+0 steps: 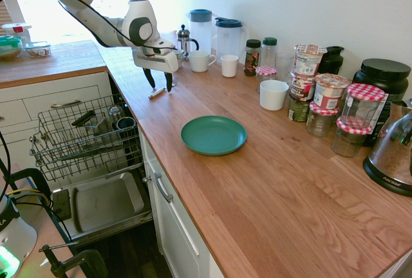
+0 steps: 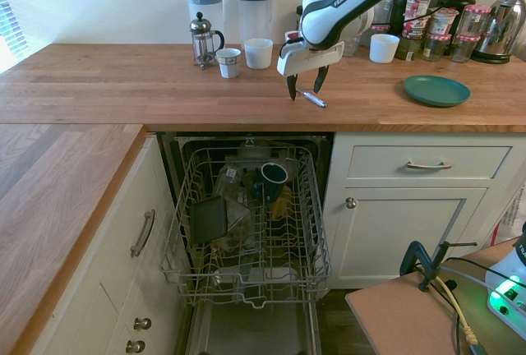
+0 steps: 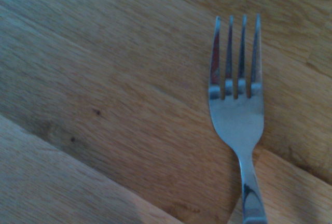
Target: Put the fork in the dishwasher
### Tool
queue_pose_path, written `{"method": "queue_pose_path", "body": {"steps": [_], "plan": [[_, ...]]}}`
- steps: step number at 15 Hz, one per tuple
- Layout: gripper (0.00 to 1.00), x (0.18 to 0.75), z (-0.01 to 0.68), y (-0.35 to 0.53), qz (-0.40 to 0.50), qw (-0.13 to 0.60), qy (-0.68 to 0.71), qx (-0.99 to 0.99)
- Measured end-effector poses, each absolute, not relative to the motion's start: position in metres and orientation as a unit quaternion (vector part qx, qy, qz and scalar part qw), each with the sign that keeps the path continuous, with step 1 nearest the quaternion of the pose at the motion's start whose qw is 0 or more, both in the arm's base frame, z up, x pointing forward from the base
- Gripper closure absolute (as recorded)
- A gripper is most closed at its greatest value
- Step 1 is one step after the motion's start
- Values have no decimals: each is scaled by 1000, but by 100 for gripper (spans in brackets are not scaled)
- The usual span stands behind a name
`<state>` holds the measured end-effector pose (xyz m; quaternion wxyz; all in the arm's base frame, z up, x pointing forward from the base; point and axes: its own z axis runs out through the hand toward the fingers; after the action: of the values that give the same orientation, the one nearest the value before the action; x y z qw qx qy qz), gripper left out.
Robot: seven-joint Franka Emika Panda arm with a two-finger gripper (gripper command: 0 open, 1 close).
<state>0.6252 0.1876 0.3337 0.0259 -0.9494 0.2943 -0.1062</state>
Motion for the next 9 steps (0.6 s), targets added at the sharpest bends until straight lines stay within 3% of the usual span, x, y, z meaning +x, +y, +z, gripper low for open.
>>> {"method": "queue_pose_path", "body": {"steps": [9], "plan": [[100, 629, 334, 194, -104, 24, 298, -949]]}}
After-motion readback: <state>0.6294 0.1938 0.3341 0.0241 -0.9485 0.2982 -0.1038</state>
